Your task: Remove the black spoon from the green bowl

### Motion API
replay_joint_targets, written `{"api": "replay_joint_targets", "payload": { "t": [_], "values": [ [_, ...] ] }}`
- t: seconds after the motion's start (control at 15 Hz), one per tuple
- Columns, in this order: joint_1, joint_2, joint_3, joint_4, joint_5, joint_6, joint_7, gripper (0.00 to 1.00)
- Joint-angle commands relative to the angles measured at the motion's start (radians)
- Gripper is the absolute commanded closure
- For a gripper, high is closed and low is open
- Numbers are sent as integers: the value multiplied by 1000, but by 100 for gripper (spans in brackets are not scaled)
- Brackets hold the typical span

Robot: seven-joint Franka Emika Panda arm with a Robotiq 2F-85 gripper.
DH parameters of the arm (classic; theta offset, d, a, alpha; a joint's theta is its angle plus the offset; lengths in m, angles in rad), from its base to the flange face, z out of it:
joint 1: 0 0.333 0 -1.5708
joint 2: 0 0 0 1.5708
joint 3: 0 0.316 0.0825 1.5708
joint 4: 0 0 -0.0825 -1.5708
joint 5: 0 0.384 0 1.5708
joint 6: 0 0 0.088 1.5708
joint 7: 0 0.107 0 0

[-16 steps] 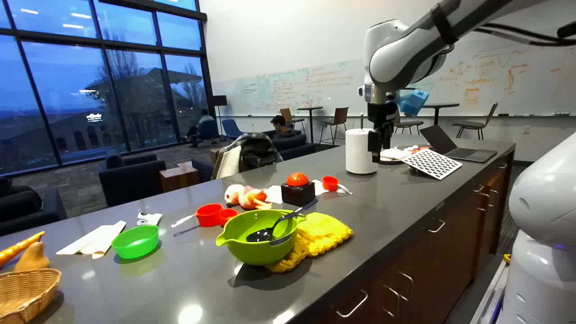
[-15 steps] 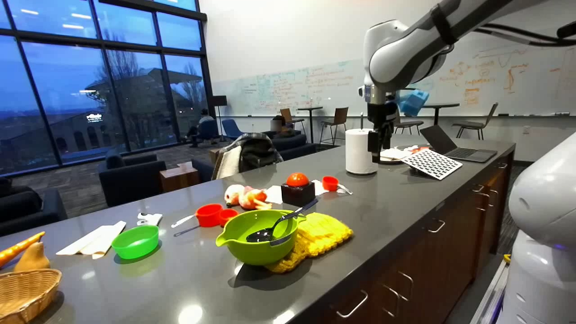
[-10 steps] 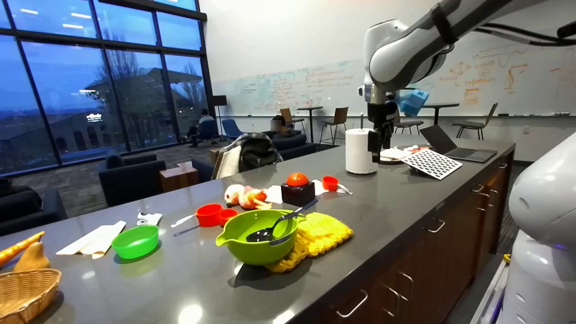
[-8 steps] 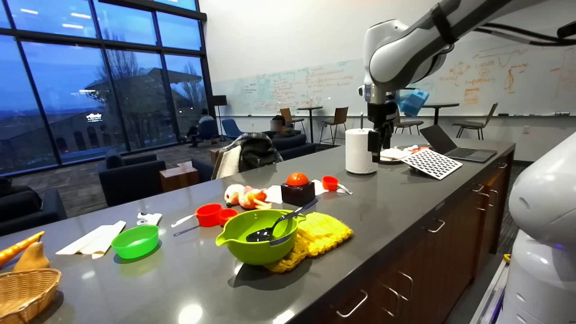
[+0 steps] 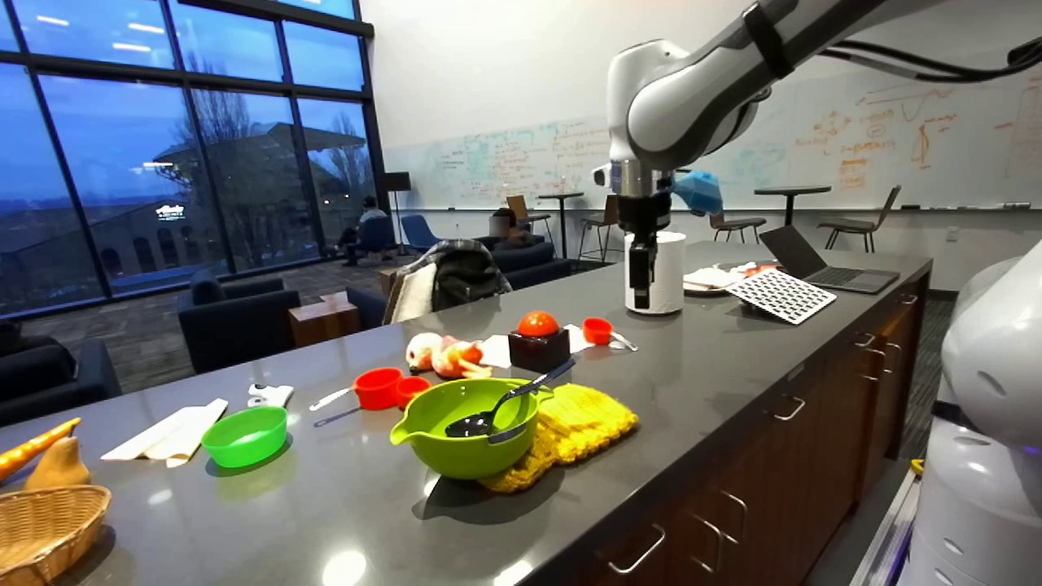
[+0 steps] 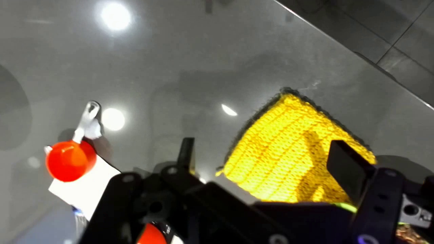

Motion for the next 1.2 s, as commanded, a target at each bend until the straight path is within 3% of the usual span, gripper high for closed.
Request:
{"api": "replay_joint_targets", "payload": {
  "t": [0.0,0.6,0.67,1.13],
  "values": [
    [76,83,36,81,29,-38,-114,0],
    [177,223,121,179,30,-43,-440,0],
    [149,195,128,147,29,-22,-367,0],
    [141,208,135,150,28,-21,-370,0]
  ]
}}
